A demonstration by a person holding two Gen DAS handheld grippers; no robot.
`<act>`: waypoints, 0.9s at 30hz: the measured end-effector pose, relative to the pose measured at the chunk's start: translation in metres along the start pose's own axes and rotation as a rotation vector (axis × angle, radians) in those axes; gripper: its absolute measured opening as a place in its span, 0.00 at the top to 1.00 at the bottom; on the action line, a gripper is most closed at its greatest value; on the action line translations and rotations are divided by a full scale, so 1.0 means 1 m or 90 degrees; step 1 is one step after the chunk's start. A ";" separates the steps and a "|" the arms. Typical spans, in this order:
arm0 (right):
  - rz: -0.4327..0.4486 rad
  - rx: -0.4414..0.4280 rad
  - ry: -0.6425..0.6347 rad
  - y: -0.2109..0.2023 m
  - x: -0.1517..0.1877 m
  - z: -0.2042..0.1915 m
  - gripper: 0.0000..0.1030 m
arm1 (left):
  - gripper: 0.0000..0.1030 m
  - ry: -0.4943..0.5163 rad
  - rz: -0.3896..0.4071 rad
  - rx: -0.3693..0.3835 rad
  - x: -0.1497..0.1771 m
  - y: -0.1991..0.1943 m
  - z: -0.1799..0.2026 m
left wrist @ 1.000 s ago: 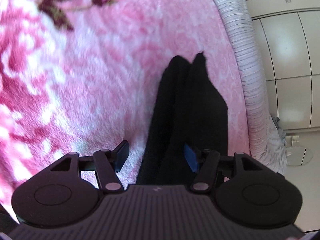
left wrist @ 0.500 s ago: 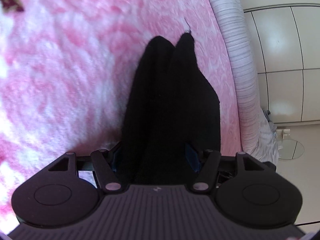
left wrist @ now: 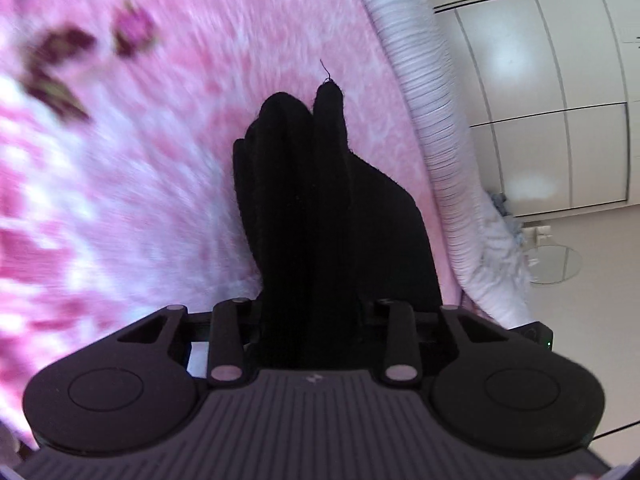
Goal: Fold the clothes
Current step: 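Lift the folded skirt with both grippers and carry it toward the clothes stack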
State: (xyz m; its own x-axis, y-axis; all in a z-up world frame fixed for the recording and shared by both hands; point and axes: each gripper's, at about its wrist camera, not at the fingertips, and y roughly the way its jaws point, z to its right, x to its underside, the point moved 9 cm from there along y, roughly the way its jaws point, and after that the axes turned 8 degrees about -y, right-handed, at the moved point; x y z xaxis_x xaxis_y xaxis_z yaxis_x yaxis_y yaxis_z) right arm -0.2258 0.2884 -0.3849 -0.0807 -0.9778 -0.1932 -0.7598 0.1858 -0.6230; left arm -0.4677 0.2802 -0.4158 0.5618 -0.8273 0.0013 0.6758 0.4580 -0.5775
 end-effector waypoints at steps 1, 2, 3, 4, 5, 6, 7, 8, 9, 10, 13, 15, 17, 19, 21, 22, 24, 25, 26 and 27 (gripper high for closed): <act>0.005 -0.006 -0.001 0.003 0.006 -0.018 0.59 | 0.71 0.002 0.003 0.002 -0.003 -0.019 0.001; 0.009 -0.012 -0.001 0.006 0.012 -0.036 0.59 | 0.71 0.010 0.008 0.000 -0.008 -0.039 0.002; 0.014 -0.017 -0.002 0.009 0.018 -0.054 0.59 | 0.71 0.017 0.014 0.000 -0.013 -0.060 0.003; 0.018 -0.024 -0.002 0.013 0.023 -0.072 0.59 | 0.71 0.019 0.024 0.000 -0.018 -0.085 0.003; 0.020 -0.032 -0.001 0.020 0.028 -0.095 0.59 | 0.71 0.019 0.032 -0.001 -0.023 -0.109 0.003; 0.021 -0.041 0.000 0.028 0.032 -0.117 0.59 | 0.71 0.023 0.040 -0.004 -0.028 -0.132 0.003; 0.022 -0.048 -0.003 0.036 0.033 -0.137 0.59 | 0.71 0.032 0.049 -0.009 -0.036 -0.155 0.004; 0.023 -0.055 -0.008 0.045 0.034 -0.160 0.59 | 0.71 0.038 0.060 -0.013 -0.044 -0.176 0.006; 0.024 -0.062 -0.013 0.053 0.036 -0.182 0.59 | 0.71 0.045 0.072 -0.017 -0.052 -0.197 0.009; 0.025 -0.069 -0.018 0.062 0.037 -0.205 0.59 | 0.71 0.052 0.083 -0.022 -0.060 -0.218 0.011; 0.023 -0.090 -0.037 0.089 0.034 -0.271 0.59 | 0.71 0.071 0.117 -0.035 -0.084 -0.280 0.018; 0.022 -0.100 -0.058 0.102 0.029 -0.306 0.59 | 0.71 0.075 0.142 -0.034 -0.096 -0.313 0.022; 0.021 -0.105 -0.080 0.115 0.022 -0.340 0.58 | 0.71 0.075 0.166 -0.029 -0.109 -0.337 0.028; 0.021 -0.107 -0.098 0.123 0.014 -0.365 0.58 | 0.71 0.070 0.184 -0.020 -0.121 -0.357 0.031; 0.021 -0.107 -0.115 0.130 0.009 -0.385 0.58 | 0.71 0.066 0.195 -0.010 -0.133 -0.373 0.032; 0.023 -0.105 -0.122 0.134 0.004 -0.394 0.58 | 0.71 0.064 0.196 -0.005 -0.140 -0.377 0.034; 0.027 -0.100 -0.128 0.140 -0.004 -0.408 0.58 | 0.71 0.065 0.195 0.003 -0.156 -0.383 0.037; 0.030 -0.099 -0.129 0.142 -0.008 -0.414 0.58 | 0.71 0.069 0.193 0.007 -0.166 -0.384 0.038; 0.035 -0.098 -0.128 0.146 -0.014 -0.418 0.58 | 0.71 0.074 0.191 0.010 -0.177 -0.386 0.040; 0.040 -0.097 -0.127 0.150 -0.020 -0.422 0.58 | 0.71 0.078 0.189 0.013 -0.188 -0.387 0.042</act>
State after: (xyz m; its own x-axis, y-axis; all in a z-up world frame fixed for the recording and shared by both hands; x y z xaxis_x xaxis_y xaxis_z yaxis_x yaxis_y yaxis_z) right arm -0.6098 0.2952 -0.1546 -0.0126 -0.9236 -0.3832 -0.8472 0.2134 -0.4865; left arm -0.8146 0.2717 -0.1583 0.6750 -0.6889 -0.2643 0.5013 0.6910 -0.5207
